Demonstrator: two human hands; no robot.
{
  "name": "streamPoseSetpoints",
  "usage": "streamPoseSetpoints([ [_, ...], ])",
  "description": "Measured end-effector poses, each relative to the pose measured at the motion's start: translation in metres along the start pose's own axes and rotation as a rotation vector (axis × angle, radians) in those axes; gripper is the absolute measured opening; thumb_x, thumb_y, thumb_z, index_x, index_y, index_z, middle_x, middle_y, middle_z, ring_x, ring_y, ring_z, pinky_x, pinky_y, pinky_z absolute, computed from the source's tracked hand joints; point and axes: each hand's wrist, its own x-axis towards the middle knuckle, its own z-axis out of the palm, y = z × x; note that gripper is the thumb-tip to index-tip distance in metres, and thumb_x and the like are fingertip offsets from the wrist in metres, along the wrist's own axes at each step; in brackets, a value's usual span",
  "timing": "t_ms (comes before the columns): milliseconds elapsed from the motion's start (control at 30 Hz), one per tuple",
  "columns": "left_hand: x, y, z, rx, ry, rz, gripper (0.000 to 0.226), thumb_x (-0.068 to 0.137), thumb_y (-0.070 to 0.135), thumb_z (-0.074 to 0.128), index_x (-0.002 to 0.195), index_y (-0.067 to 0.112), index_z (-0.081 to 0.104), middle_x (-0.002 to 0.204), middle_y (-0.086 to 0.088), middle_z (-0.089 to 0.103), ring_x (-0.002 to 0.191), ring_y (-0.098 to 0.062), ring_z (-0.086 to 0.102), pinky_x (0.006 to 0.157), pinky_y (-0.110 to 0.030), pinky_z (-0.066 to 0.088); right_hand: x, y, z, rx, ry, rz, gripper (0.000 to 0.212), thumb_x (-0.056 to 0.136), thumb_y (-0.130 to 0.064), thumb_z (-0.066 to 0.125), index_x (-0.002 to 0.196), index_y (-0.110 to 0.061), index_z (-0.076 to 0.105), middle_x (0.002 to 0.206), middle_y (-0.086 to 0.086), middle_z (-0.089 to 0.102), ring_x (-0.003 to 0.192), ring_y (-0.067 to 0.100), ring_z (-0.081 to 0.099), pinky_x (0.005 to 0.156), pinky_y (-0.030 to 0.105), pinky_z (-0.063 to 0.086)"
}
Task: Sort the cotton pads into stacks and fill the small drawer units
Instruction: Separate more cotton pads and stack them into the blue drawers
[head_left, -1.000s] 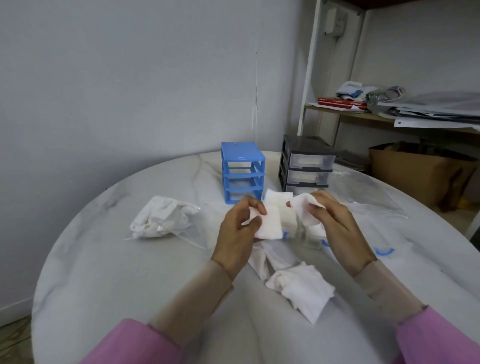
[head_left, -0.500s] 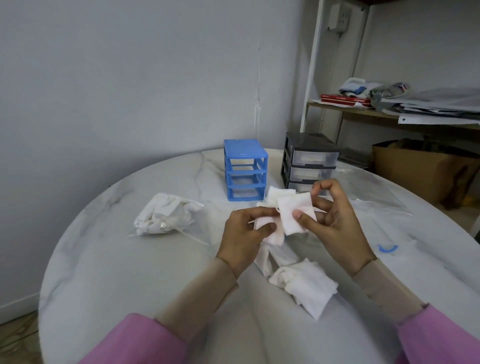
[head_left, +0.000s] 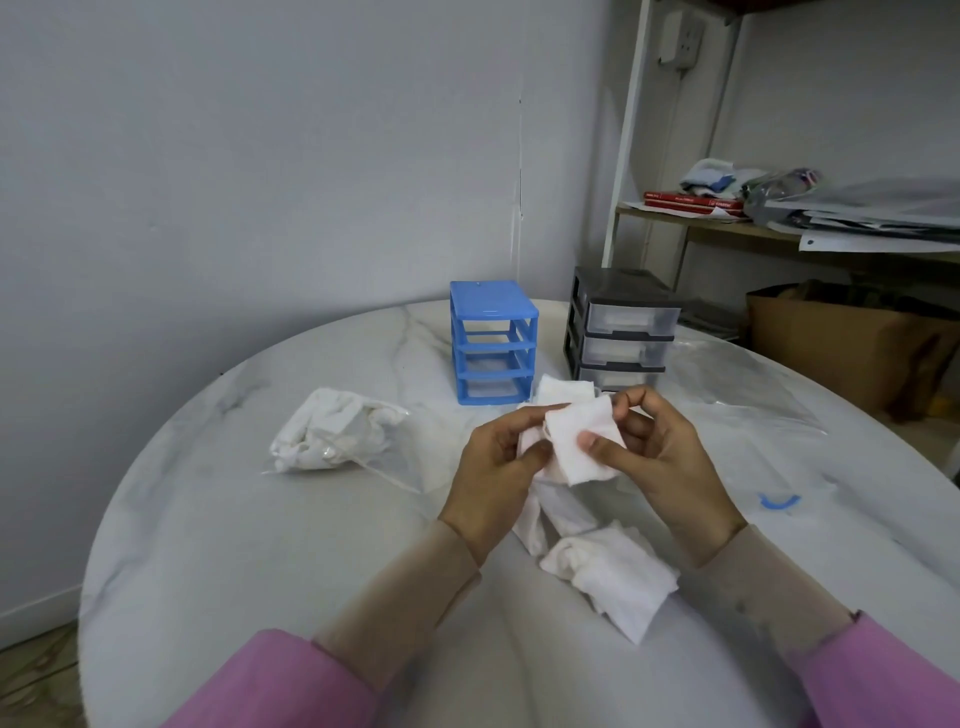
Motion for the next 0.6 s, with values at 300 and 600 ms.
streamPoseSetpoints([
  [300, -0.0025, 0.0060, 0.0046, -0.138, -0.111, -0.068, 0.052, 0.085, -0.018, 0.035, 0.110, 0.021, 0.058, 0.096, 0.007, 0.068, 0.087, -0.002, 0.065, 0.074, -0.013, 0.051, -0.0013, 0.0031, 0.0044, 0.044, 0.102, -0.009, 0.033, 0.077, 0.013, 0.061, 0.068, -0.010, 0.038, 0.068, -0.004, 0.056, 0.066, 0.000, 0.060, 0.058, 0.016, 0.050],
  [600, -0.0015, 0.0079, 0.0040, -0.233, -0.104, -0.155, 0.041, 0.070, 0.013, 0.043, 0.103, 0.022, 0.065, 0.094, 0.004, 0.070, 0.087, -0.009, 0.066, 0.078, -0.020, 0.053, -0.0027, 0.0056, 0.0032, -0.044, 0.120, -0.028, 0.031, 0.076, 0.004, 0.068, 0.064, -0.015, 0.046, 0.070, 0.001, 0.049, 0.076, 0.020, 0.042, 0.066, 0.032, 0.036],
])
